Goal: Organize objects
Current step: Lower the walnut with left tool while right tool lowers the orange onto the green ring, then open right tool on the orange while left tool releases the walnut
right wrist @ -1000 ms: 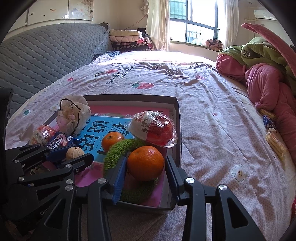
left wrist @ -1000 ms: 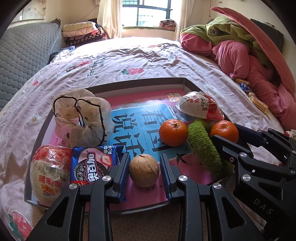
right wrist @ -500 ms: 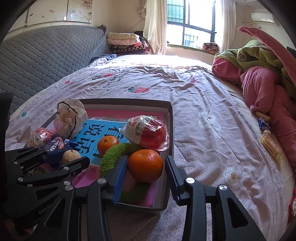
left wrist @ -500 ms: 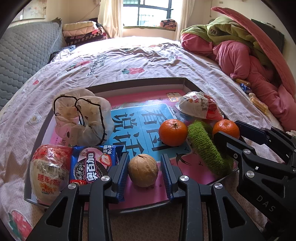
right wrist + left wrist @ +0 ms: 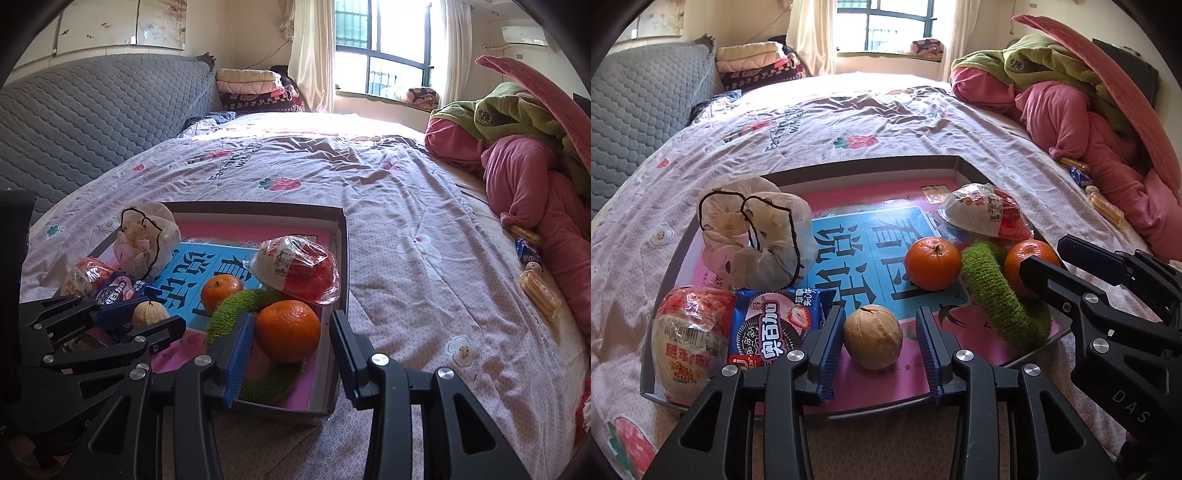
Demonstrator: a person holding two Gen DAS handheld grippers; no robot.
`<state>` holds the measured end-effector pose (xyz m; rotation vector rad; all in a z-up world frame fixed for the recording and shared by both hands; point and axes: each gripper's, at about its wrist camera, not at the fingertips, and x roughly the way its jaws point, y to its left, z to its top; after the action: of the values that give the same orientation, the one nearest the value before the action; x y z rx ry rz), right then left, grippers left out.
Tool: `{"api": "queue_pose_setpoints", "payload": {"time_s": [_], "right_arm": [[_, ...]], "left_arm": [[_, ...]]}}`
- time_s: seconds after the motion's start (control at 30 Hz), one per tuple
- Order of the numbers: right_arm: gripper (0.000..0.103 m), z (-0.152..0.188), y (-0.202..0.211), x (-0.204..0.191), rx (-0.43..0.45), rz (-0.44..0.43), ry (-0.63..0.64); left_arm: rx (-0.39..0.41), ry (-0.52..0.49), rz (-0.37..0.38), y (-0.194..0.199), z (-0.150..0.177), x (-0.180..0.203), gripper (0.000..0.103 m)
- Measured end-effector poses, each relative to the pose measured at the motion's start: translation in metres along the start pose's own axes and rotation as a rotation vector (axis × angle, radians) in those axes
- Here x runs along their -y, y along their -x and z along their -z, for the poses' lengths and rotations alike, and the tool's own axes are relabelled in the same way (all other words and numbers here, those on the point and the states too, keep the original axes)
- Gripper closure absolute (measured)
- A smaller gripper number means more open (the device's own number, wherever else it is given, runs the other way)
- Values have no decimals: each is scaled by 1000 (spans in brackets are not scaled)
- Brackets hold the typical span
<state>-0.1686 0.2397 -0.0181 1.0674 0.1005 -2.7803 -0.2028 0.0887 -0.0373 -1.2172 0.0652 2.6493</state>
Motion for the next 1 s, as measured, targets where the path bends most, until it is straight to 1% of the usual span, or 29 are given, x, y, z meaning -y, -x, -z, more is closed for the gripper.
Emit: {"api": "queue_pose_setpoints", "payload": {"time_s": [0.03, 0.1, 0.17, 0.27, 0.43, 0.57, 0.67, 0.73, 0.87, 0.9, 1.0], "right_arm": [[61, 0, 1, 0, 5, 1, 2], [56, 0, 3, -2, 12, 5, 8], [54, -1, 5, -1, 17, 6, 3], [54, -1, 9, -1, 25, -1, 0], [53, -1, 20, -3, 49, -3, -6], [46, -1, 32, -5, 76, -14, -14], [45, -2, 41, -7, 95, -21, -10], [42, -1, 47, -10, 108, -23, -10], [38, 1, 60, -13, 131, -61, -31], [35, 2, 62, -14, 132, -81, -35], [33, 7, 68, -19, 130, -127, -47]], "left_arm": [[2, -2, 0, 1, 0, 1, 59], [8, -5, 0, 4, 0, 2, 56], [18, -5, 0, 8, 0, 2, 54], [38, 1, -3, 15, 0, 2, 49], [79, 21, -8, 32, 1, -1, 44], [115, 36, -9, 48, 4, -7, 39], [136, 46, -10, 60, 9, -11, 35], [151, 45, -14, 69, 13, -13, 32], [195, 30, -42, 88, 22, -17, 29], [204, 29, -42, 93, 25, -18, 28], [215, 17, -42, 104, 33, -20, 27]]}}
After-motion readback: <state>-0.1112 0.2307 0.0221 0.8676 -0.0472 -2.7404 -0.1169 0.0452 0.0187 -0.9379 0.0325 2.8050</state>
